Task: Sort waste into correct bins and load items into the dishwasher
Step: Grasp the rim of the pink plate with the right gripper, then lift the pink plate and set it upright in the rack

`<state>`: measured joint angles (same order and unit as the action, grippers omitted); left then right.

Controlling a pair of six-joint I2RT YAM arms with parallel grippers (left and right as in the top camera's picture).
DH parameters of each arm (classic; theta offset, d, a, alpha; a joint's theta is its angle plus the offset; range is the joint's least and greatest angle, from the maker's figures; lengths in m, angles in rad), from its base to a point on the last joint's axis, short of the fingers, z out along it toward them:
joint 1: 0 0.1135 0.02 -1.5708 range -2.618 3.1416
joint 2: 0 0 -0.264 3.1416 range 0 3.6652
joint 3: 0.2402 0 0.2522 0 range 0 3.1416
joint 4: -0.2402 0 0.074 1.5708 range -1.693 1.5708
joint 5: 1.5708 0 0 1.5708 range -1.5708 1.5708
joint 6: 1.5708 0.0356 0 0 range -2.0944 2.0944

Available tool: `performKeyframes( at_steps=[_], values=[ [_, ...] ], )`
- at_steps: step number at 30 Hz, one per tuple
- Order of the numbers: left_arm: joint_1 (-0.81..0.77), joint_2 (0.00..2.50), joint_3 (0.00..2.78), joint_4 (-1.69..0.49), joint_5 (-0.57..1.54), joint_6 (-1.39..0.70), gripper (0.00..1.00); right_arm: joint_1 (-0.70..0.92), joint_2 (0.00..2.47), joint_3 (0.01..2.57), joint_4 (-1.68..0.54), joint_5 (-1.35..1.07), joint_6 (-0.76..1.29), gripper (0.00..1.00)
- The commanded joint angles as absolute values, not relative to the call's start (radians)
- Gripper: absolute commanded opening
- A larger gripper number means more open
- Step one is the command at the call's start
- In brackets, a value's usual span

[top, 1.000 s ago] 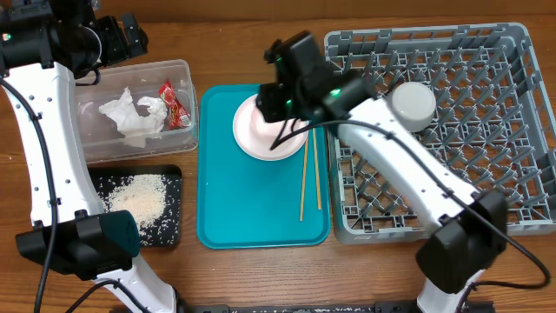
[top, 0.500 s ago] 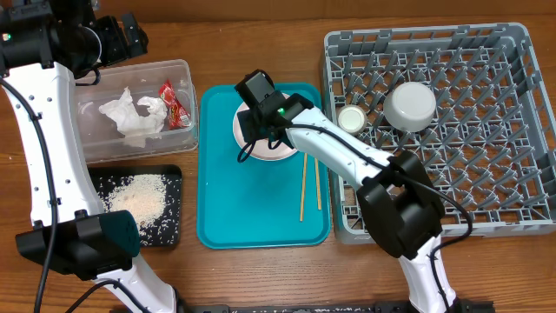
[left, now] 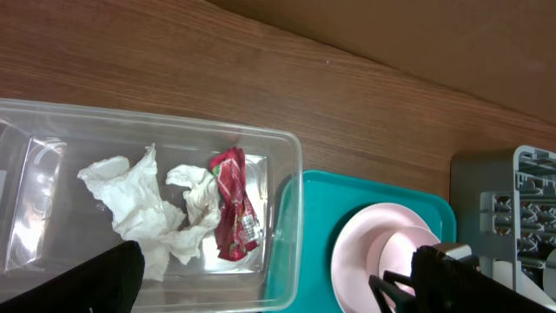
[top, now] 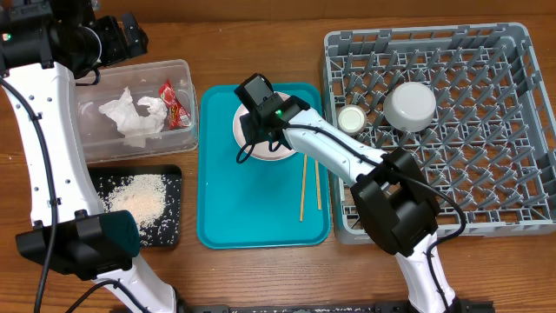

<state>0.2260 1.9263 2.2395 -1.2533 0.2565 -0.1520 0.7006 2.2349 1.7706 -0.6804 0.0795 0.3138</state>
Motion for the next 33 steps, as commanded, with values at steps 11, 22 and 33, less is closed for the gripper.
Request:
performKeyframes(
  at_steps=[11,22,33],
  values=[
    [0.222,1.921,2.248,-1.253,0.252,-0.161,1.0,0.696,2.215,1.769,-0.711,0.089,0.315,0.04],
    [0.222,1.921,2.249,-1.253,0.252,-0.161,1.0,0.689,2.017,1.789,-0.757,0.08,0.3,0.04],
    [0.222,1.921,2.248,-1.253,0.252,-0.161,1.0,0.566,1.642,1.788,-1.011,-0.259,0.277,0.04]
  ],
)
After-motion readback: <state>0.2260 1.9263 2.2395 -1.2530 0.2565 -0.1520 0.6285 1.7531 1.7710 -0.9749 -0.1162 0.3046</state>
